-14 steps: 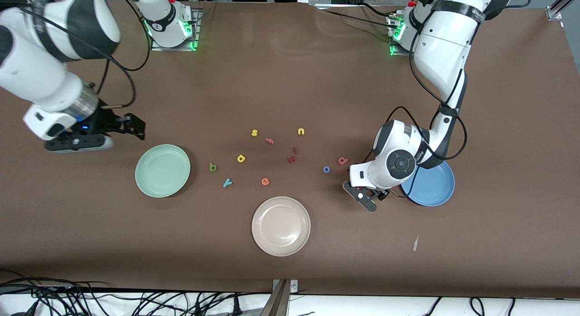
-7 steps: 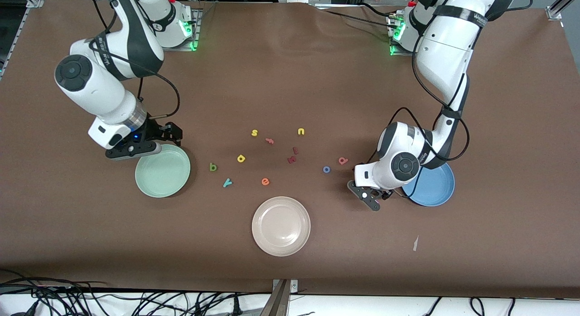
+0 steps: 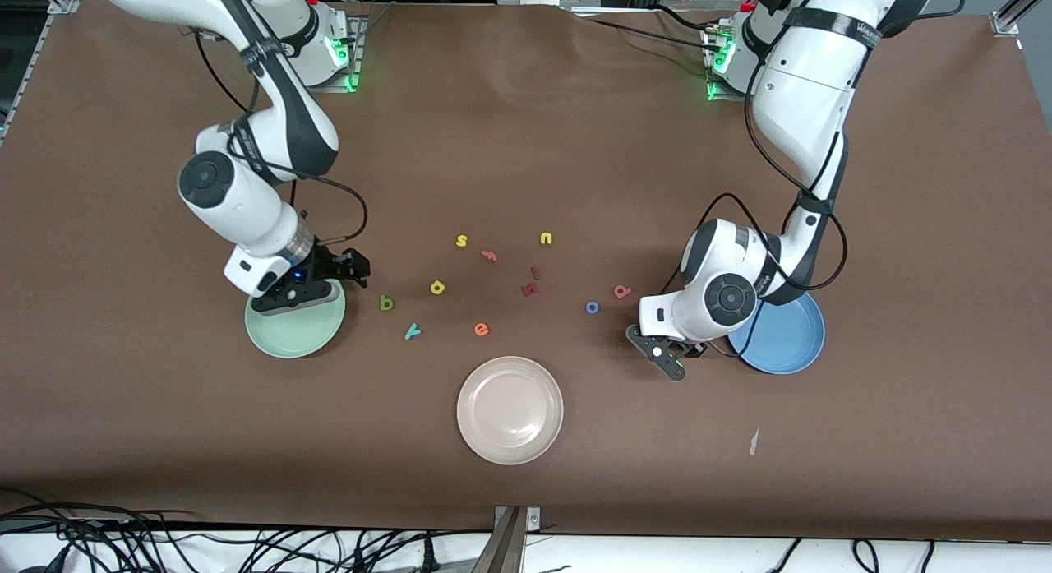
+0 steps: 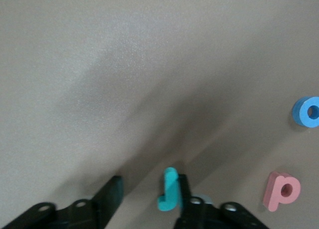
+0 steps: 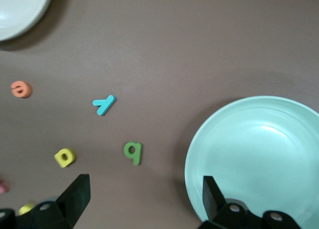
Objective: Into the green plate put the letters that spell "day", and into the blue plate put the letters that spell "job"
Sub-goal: 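Grasp the cyan J with the left gripper while the right gripper grasps the q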
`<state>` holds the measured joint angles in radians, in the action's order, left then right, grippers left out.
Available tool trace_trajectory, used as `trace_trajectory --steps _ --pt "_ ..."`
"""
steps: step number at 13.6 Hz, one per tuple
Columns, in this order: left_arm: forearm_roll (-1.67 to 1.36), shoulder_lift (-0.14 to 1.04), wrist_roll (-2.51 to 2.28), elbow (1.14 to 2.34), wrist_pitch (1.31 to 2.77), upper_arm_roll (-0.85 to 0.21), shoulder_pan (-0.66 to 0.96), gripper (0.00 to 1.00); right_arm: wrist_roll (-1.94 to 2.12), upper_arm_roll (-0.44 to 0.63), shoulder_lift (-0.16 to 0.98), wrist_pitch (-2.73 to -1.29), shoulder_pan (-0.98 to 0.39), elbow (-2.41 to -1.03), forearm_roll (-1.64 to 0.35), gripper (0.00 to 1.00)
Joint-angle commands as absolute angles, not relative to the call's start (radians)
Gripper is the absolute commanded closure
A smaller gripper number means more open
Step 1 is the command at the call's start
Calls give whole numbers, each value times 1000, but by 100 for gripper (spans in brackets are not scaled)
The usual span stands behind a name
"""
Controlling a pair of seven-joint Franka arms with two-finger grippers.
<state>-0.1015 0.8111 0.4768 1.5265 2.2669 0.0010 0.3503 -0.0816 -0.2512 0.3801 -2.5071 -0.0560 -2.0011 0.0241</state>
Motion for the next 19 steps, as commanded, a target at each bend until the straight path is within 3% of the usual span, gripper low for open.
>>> trace_trajectory --steps 1,3,7,12,15,19 --pt "-100 790 462 1559 2279 2 373 63 -110 -262 445 -2540 -66 -1977 63 0" --pt "-100 790 437 1559 2279 3 391 68 -214 -262 485 -2545 -93 -1954 141 0" --pt "-95 790 439 1559 2290 5 396 89 -365 -262 543 -2617 -120 -1951 259 0" --pt "-64 790 440 1559 2299 3 393 98 -400 -261 600 -2700 -121 -1951 262 1" --pt "-64 784 446 1546 2287 5 385 100 -400 -261 614 -2703 -121 -1951 262 8" --pt "-63 707 449 1549 2179 12 303 100 -400 -259 620 -2703 -121 -1953 288 26"
